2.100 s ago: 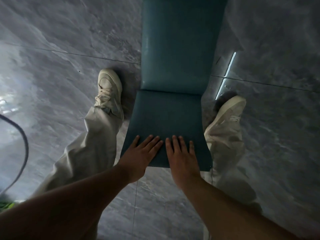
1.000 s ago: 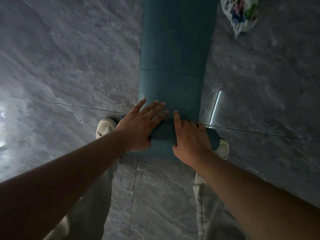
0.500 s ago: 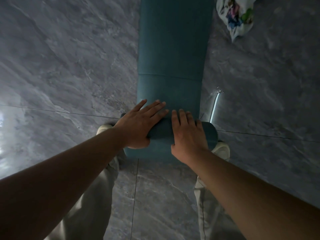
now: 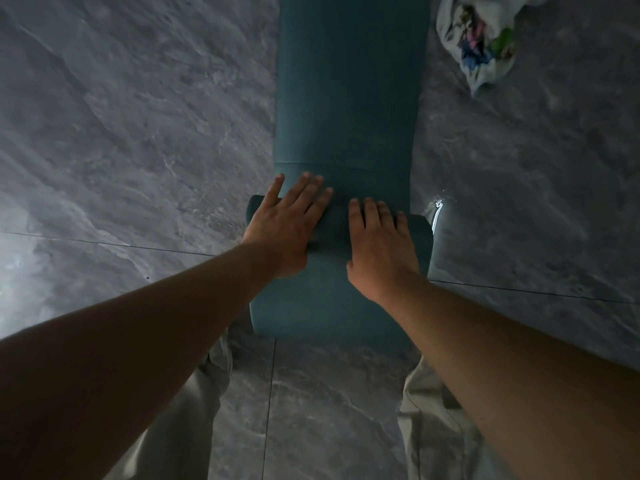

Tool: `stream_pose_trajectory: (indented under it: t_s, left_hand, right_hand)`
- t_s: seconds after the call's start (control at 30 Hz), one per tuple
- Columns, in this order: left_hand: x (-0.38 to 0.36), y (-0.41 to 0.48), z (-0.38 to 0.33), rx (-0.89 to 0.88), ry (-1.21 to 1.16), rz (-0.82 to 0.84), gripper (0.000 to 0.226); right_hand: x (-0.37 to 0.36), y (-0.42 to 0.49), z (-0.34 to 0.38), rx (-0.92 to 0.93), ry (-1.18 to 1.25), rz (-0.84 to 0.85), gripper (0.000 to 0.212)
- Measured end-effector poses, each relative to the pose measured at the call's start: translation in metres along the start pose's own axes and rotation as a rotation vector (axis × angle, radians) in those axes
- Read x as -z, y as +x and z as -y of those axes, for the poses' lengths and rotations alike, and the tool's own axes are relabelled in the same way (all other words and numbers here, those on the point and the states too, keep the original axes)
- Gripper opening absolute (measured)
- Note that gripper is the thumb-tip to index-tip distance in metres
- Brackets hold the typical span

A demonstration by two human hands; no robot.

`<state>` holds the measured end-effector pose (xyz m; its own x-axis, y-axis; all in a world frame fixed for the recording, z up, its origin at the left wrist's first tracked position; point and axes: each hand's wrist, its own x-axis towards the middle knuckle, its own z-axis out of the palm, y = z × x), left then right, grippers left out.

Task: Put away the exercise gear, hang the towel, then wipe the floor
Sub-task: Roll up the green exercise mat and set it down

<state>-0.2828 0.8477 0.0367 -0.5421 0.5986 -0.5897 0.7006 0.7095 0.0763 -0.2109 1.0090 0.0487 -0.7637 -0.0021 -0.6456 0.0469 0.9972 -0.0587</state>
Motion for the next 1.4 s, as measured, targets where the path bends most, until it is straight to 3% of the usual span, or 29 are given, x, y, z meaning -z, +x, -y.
stream_pose_trajectory:
  t_s: [0.23,0.37,0.63,0.93,1.17,1.4]
  left_hand:
    - [-0.021,0.003,0.003,0.127,0.011,-0.084,0.076]
    - [-0.026,0.005,0.009,0.203,-0.012,-0.074,0.079]
    - [-0.047,0.004,0.003,0.151,-0.036,-0.102,0.075]
    - [-0.091,0.014,-0.005,0.138,-0.117,0.02,0.107]
    - [-0.093,0.024,-0.003,0.161,-0.175,0.082,0.11]
    - [-0.101,0.04,0.003,0.156,-0.186,0.19,0.111]
  right_hand:
    - [-0.01,0.022,0.003,-0.028,-0.016,-0.031,0.097]
    - [-0.019,0.017,0.01,-0.001,-0.004,-0.027,0.1]
    - [-0.041,0.034,0.013,-0.07,0.02,0.039,0.108]
    - [-0.057,0.089,0.012,-0.108,0.083,0.121,0.107]
    - [-0.061,0.062,0.014,-0.099,0.069,0.002,0.108]
    - [-0.079,0.07,-0.002,-0.105,0.133,0.208,0.096]
